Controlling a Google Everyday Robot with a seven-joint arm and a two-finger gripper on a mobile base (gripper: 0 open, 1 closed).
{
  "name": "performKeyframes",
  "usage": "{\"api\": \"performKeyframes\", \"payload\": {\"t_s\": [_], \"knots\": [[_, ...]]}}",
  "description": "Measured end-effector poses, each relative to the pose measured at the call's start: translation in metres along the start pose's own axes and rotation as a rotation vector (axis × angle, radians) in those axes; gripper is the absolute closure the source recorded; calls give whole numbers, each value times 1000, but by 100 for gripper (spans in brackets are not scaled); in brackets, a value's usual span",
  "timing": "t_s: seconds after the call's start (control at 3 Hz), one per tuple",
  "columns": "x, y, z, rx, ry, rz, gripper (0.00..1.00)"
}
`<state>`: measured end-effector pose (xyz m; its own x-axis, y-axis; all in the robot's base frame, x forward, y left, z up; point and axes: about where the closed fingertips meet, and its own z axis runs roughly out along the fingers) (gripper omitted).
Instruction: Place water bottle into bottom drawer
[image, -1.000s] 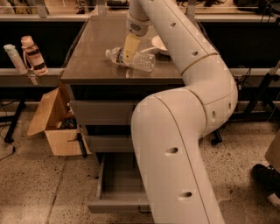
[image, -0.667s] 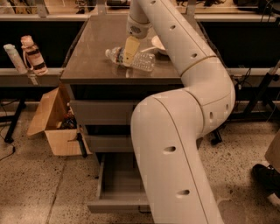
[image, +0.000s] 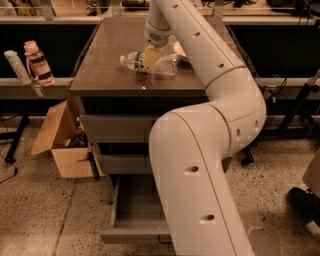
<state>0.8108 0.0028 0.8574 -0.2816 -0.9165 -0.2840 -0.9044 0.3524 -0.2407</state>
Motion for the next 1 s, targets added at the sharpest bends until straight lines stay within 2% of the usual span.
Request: {"api": "performKeyframes", "payload": {"t_s": [0.67,1.0], "knots": [[0,0,0,0,0,0,86],[0,0,0,0,0,0,100]]}}
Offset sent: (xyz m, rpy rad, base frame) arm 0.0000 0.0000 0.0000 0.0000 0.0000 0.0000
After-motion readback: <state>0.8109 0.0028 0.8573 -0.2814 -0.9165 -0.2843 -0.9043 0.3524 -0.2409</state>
